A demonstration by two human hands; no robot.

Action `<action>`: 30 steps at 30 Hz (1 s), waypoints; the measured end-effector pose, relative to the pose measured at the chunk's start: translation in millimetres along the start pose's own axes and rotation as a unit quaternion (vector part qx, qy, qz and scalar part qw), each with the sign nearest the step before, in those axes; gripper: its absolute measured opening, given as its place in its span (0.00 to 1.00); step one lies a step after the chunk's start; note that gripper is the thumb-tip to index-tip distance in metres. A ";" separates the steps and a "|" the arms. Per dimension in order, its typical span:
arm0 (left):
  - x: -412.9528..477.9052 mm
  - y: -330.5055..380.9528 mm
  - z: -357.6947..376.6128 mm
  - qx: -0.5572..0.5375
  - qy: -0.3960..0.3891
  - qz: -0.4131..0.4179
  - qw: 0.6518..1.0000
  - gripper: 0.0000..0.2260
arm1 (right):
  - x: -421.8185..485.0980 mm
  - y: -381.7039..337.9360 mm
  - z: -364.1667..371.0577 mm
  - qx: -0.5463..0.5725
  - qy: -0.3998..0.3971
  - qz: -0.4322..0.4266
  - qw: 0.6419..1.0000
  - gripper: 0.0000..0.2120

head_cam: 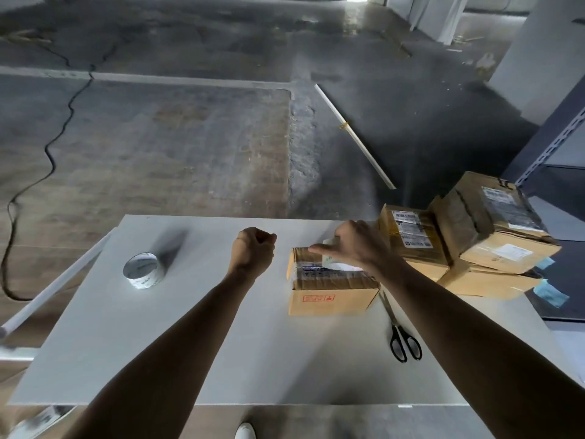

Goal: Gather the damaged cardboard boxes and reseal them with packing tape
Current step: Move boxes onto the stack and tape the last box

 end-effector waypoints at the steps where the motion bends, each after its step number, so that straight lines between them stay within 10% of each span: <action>1: 1.7 -6.1 1.3 -0.012 -0.002 -0.014 1.000 0.08 | -0.4 -1.3 -1.4 0.007 0.006 -0.004 1.000 0.27; 30: 15.6 -102.2 90.1 -0.110 -0.057 -0.168 0.978 0.11 | 26.6 7.4 36.8 -0.019 -0.071 -0.003 0.997 0.22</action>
Point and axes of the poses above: each hand's wrist, its own x-axis towards the middle knuckle, its own z-axis out of the palm, y = z × x, the point moved 7 cm from there along x, towards the middle knuckle, and after that the axes turned 12 degrees about x, right-handed, at the moved point
